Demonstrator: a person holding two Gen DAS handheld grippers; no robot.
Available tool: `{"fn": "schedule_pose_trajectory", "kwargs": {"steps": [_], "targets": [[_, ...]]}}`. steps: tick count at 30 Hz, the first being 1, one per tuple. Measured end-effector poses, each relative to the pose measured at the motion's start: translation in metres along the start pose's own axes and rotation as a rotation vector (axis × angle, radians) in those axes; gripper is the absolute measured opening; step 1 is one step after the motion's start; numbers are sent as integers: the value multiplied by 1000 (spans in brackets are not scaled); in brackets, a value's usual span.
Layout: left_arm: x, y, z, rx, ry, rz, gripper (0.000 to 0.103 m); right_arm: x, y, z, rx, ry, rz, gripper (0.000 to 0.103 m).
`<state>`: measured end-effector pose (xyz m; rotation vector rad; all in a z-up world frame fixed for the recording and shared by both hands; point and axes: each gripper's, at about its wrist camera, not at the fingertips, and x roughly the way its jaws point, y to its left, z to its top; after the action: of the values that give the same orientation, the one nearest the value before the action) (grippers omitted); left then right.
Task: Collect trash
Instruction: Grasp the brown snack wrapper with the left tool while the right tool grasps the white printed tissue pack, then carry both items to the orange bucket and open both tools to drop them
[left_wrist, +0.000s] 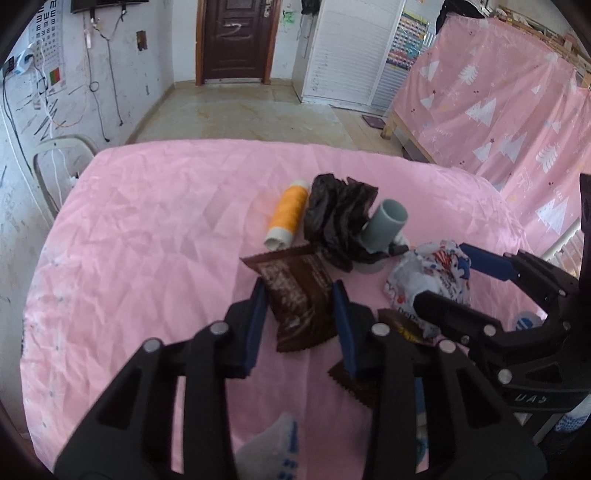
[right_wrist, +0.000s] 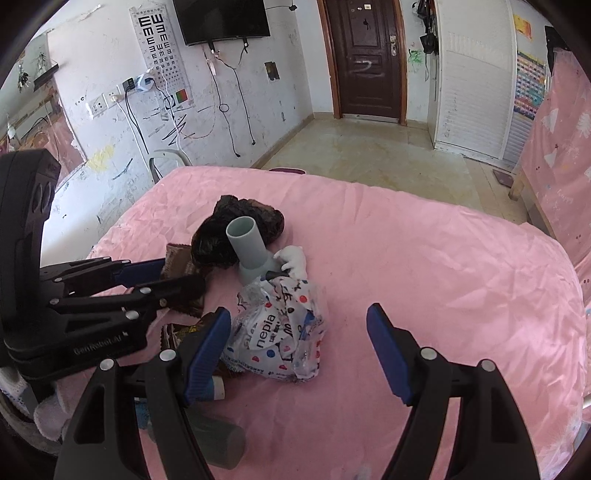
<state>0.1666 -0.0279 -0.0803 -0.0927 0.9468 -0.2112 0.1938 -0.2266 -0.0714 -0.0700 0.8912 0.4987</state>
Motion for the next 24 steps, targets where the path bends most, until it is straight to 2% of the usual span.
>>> {"fn": "schedule_pose_trajectory", "kwargs": {"steps": [2,4,7,18,24], "targets": [[0,1,0,0,0,2,34,2,2,0,-6,1,-2,63],[-1,2,0,1,1,0,34,3,3,0,-8,7,7,38],[-3,3,-1,-4,-3,-3,34,0,5,-1,-15,1,4,29],[-35,-1,-9,-18,-49,10,34,-39,-5,-3,13,-94,11,28],[-59,-19,-9,11,-99,27,34,-71,-18,-10,35,-158,2,28]]}}
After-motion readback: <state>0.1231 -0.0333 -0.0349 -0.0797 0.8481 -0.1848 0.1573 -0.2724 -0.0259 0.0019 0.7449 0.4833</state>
